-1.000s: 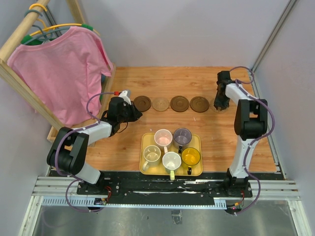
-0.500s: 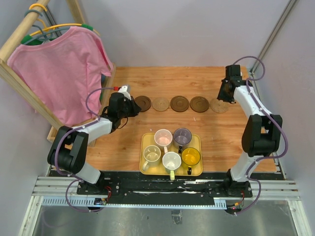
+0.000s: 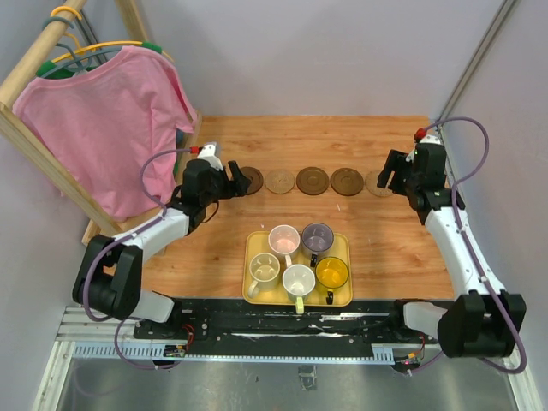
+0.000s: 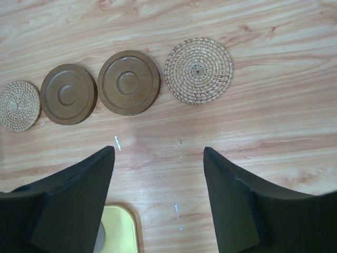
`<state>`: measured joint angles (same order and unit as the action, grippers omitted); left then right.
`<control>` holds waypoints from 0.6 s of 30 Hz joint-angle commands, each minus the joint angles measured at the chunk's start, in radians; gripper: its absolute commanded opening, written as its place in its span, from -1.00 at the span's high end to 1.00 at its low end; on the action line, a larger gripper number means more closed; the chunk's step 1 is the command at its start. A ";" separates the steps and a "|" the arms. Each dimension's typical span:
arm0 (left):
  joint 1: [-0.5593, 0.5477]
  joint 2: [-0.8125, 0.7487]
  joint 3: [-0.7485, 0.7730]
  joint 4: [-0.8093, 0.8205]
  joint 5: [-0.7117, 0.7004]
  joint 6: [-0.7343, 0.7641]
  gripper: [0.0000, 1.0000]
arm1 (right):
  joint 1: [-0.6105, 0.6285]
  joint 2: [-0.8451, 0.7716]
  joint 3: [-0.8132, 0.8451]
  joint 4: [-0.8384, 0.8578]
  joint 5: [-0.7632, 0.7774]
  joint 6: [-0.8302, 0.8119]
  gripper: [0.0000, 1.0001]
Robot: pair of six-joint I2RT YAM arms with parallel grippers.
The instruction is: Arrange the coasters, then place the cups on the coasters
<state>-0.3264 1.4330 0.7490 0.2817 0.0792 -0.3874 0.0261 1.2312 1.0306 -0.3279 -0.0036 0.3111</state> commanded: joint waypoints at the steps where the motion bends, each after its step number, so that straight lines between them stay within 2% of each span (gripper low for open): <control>1: -0.006 -0.073 -0.030 -0.001 -0.030 -0.001 -0.64 | -0.003 -0.109 -0.077 0.024 0.024 -0.006 -0.48; 5: -0.006 -0.129 -0.071 -0.011 -0.050 -0.009 -0.71 | -0.003 -0.186 -0.130 -0.003 0.067 0.012 -0.77; 7: -0.007 -0.163 -0.089 -0.021 -0.065 -0.008 -0.72 | -0.003 -0.218 -0.158 -0.015 0.093 0.027 -0.98; 18: -0.006 -0.406 -0.192 -0.106 -0.181 -0.013 -0.73 | -0.003 -0.358 -0.259 -0.093 0.191 0.066 -0.97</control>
<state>-0.3283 1.1034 0.5896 0.2111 -0.0357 -0.3985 0.0261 0.9131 0.7929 -0.3759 0.1287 0.3534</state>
